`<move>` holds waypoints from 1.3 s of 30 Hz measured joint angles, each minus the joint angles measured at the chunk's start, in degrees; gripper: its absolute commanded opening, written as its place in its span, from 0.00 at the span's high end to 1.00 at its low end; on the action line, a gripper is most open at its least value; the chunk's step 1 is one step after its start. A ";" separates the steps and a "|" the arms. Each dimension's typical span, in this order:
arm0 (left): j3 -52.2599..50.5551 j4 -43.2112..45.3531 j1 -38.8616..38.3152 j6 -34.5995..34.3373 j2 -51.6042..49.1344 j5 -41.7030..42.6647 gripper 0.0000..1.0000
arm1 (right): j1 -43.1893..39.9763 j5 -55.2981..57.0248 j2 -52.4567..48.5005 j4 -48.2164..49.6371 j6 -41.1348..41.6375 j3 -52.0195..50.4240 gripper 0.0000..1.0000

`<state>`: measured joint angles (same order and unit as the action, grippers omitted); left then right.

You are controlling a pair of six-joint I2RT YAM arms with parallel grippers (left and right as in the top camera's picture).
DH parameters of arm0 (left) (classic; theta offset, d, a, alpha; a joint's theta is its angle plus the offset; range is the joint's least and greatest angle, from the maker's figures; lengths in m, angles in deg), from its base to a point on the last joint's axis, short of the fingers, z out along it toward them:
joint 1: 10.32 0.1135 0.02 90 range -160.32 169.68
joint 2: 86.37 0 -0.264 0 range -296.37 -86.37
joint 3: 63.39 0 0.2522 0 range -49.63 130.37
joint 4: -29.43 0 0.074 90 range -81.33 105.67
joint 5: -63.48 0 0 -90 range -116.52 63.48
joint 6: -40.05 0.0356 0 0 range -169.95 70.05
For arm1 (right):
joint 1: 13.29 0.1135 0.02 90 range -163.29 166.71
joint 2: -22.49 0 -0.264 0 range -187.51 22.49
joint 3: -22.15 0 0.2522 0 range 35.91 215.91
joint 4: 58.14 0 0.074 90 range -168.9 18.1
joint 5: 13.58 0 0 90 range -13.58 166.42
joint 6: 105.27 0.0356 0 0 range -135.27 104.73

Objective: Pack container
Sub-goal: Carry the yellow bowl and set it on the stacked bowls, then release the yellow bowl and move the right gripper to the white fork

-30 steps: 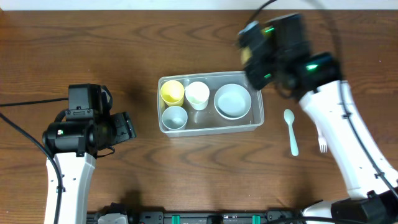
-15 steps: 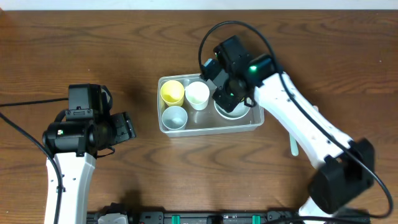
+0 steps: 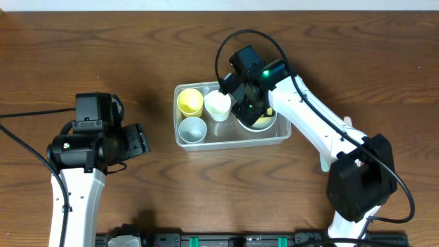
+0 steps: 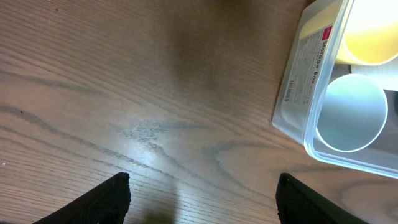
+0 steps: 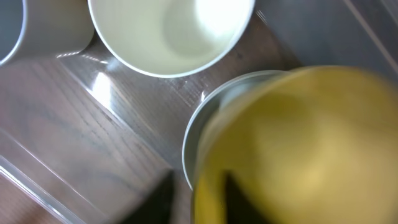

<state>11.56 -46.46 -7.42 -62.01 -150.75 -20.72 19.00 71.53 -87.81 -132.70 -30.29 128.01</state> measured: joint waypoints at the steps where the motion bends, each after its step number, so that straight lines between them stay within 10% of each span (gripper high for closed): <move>1: 0.00 0.00 0.00 0.00 0.00 0.00 0.25 | 0.00 0.22 0.00 0.00 -0.02 0.00 0.59; 19: 0.00 -0.02 0.00 0.00 0.00 0.00 0.25 | -3.41 5.42 2.16 0.70 9.97 0.00 0.62; 24: 0.00 -0.02 0.00 0.00 0.00 0.00 0.25 | -12.39 8.20 12.81 0.24 15.13 0.00 0.46; 39: 0.00 -0.24 0.00 0.00 0.00 0.00 0.25 | -42.84 3.13 35.19 -21.35 26.36 -1.75 0.44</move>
<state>11.56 -46.70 -7.42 -62.01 -150.75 -20.72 -23.84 74.66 -52.62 -154.05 -3.93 126.26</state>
